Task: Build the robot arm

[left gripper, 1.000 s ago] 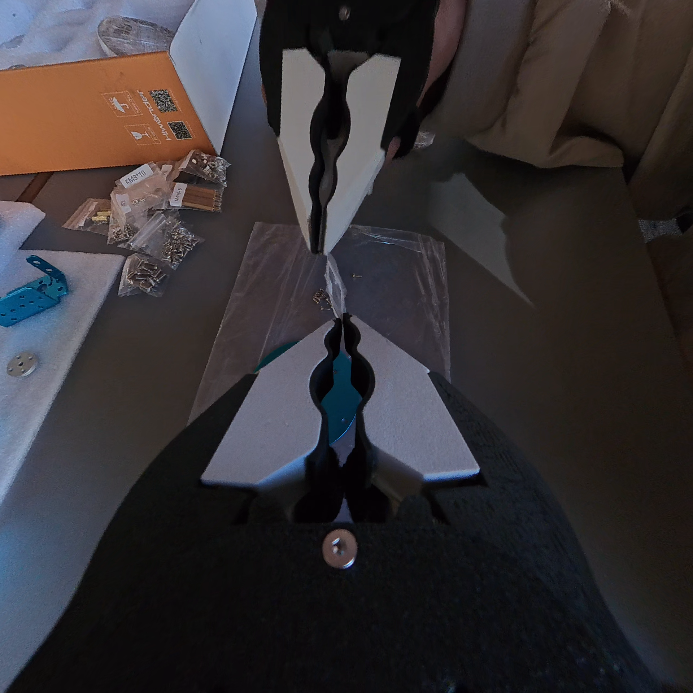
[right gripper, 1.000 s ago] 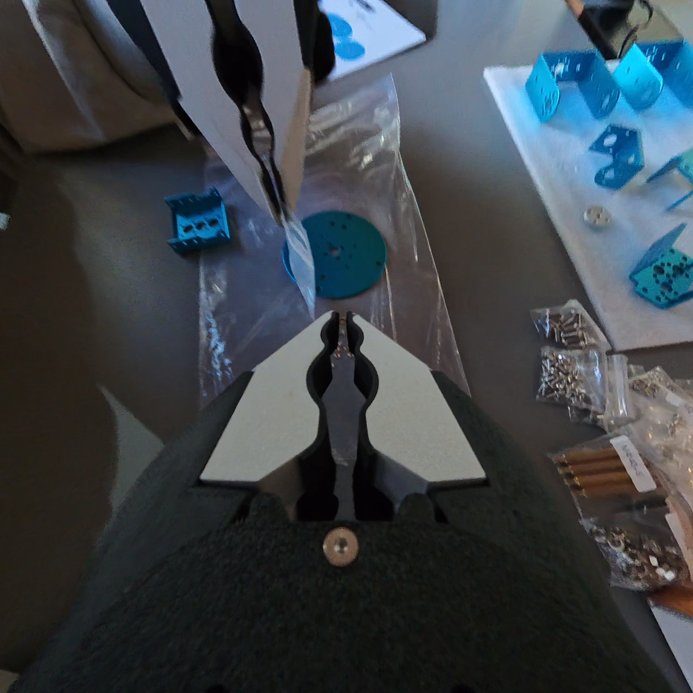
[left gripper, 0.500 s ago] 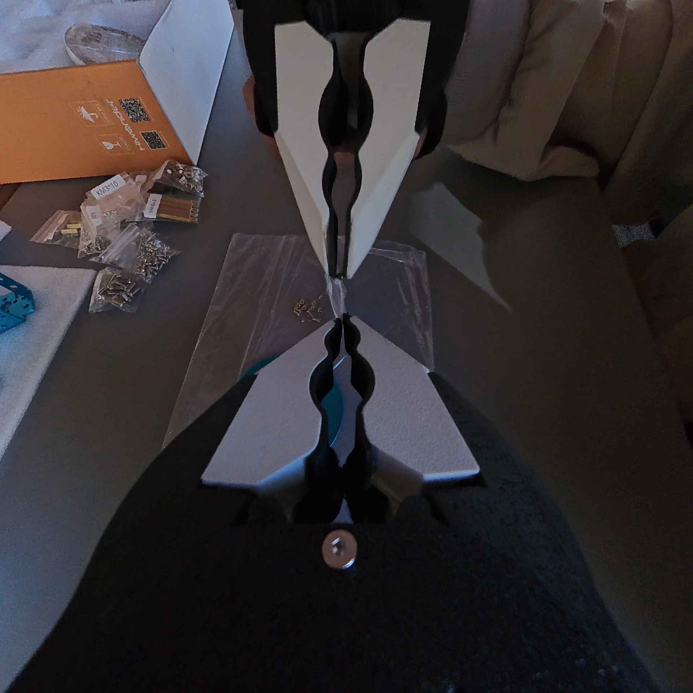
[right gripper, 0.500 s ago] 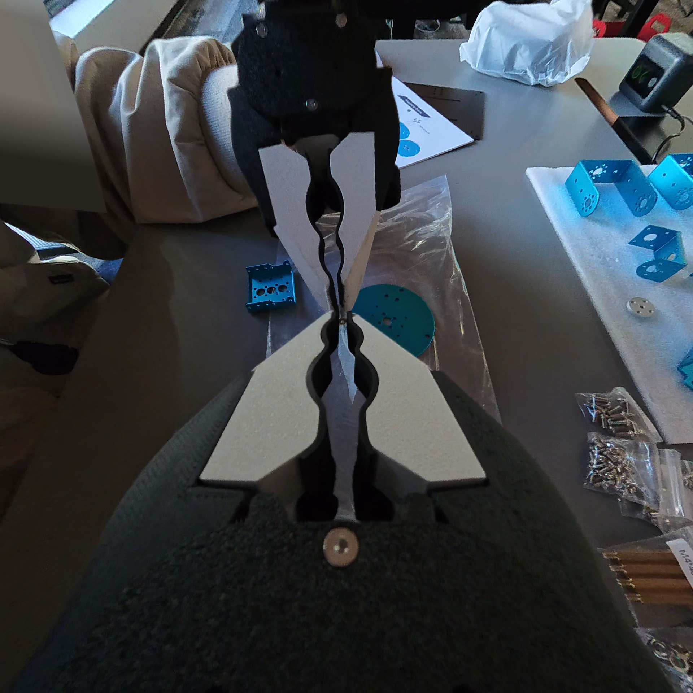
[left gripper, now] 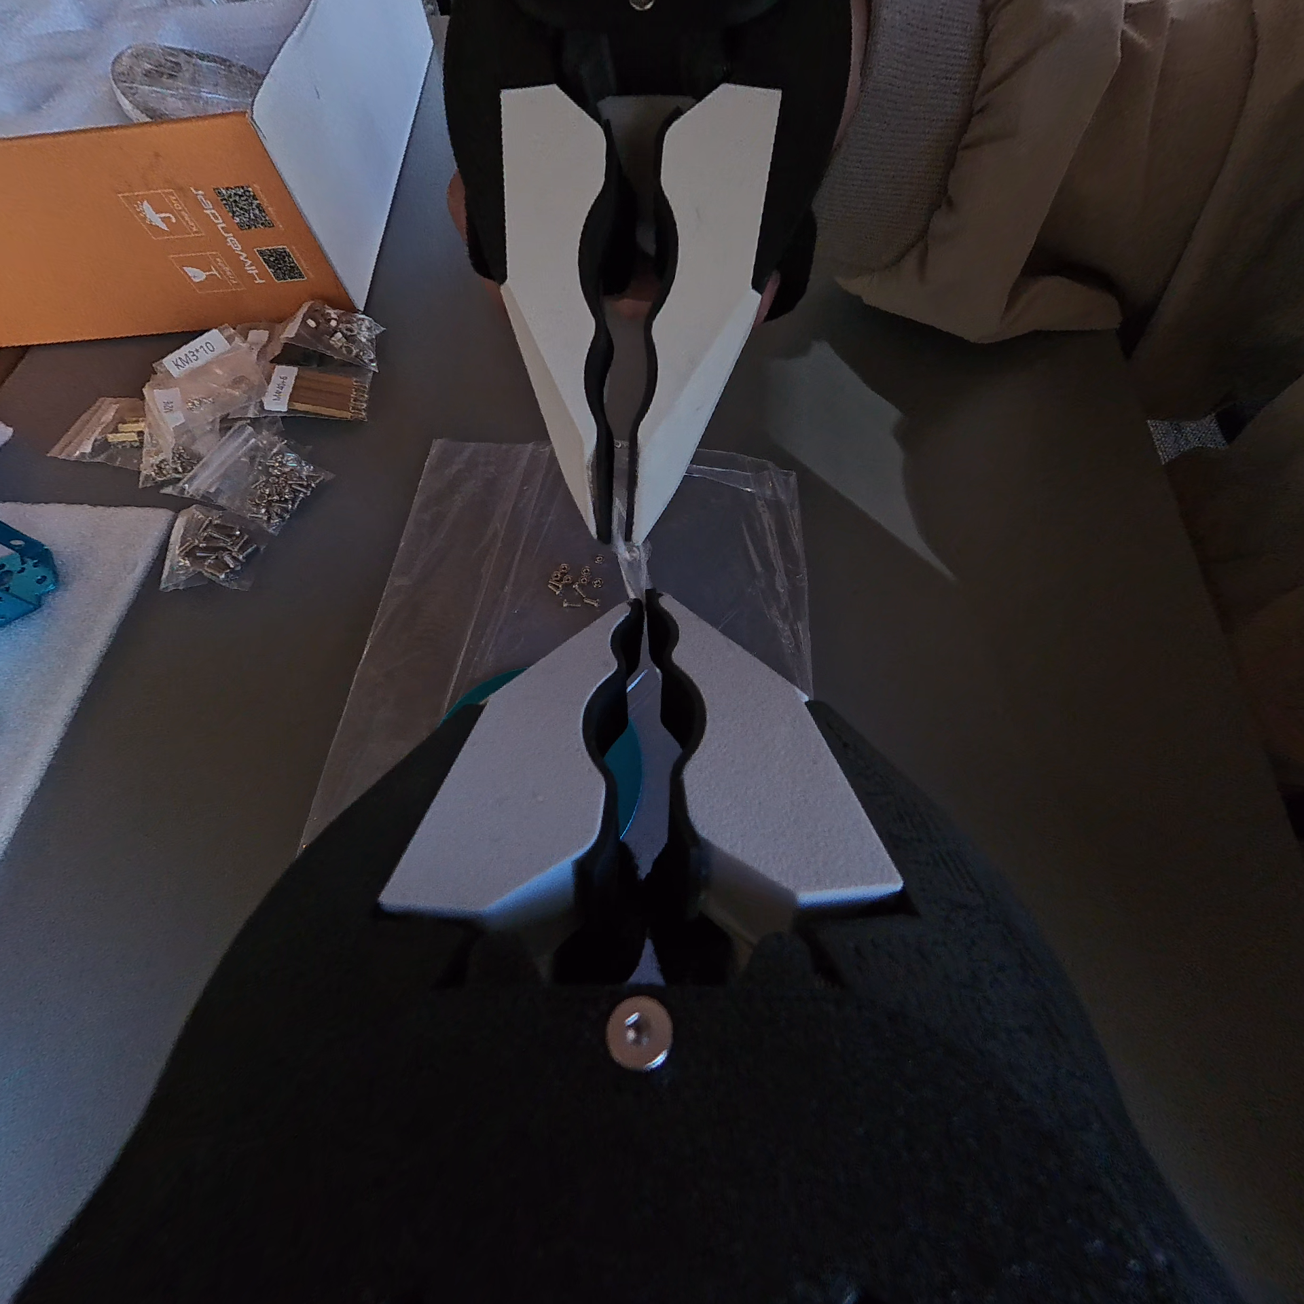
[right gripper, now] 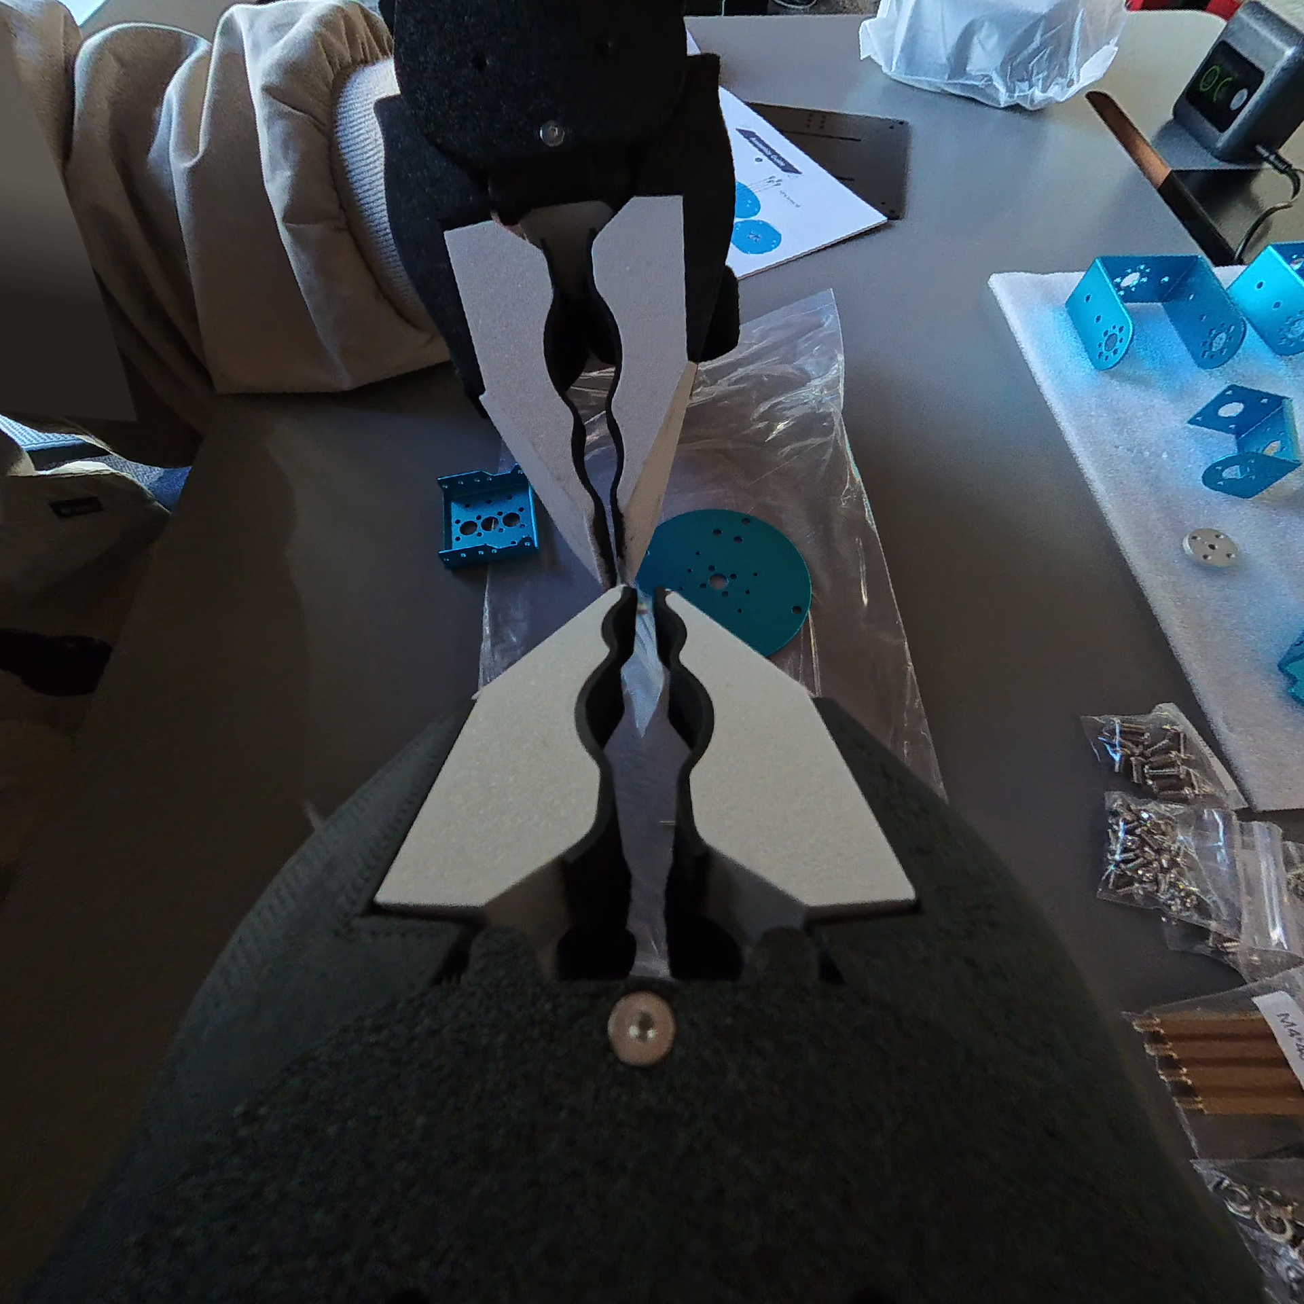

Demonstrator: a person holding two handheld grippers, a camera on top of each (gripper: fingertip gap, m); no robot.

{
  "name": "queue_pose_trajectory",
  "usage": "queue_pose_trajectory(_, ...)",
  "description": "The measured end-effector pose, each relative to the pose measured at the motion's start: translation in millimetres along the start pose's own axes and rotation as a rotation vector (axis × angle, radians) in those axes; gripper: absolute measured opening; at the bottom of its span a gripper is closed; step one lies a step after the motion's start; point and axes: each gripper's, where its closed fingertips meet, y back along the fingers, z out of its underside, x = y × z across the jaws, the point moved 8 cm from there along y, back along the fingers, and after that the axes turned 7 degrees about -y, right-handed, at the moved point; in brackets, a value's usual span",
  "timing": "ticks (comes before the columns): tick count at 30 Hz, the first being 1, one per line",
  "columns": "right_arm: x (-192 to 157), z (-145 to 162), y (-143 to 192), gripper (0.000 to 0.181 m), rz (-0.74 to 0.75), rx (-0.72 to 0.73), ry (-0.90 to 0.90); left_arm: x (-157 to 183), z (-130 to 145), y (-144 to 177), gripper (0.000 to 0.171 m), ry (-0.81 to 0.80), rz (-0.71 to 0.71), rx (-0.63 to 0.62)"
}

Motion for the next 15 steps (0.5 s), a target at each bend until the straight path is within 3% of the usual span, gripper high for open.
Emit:
queue_pose_trajectory(12, 5.4, -3.8, 14.3, 0.007, 0.021, 0.055, -0.019, -7.0, 3.4, 7.8, 0.000, 0.017, -0.025, -0.006)
queue_pose_trajectory(15, 15.7, 6.6, 21.4, 0.008, 0.070, 0.001, -0.040, -14.5, 5.0, 18.7, 0.000, 0.036, -0.056, 0.003)
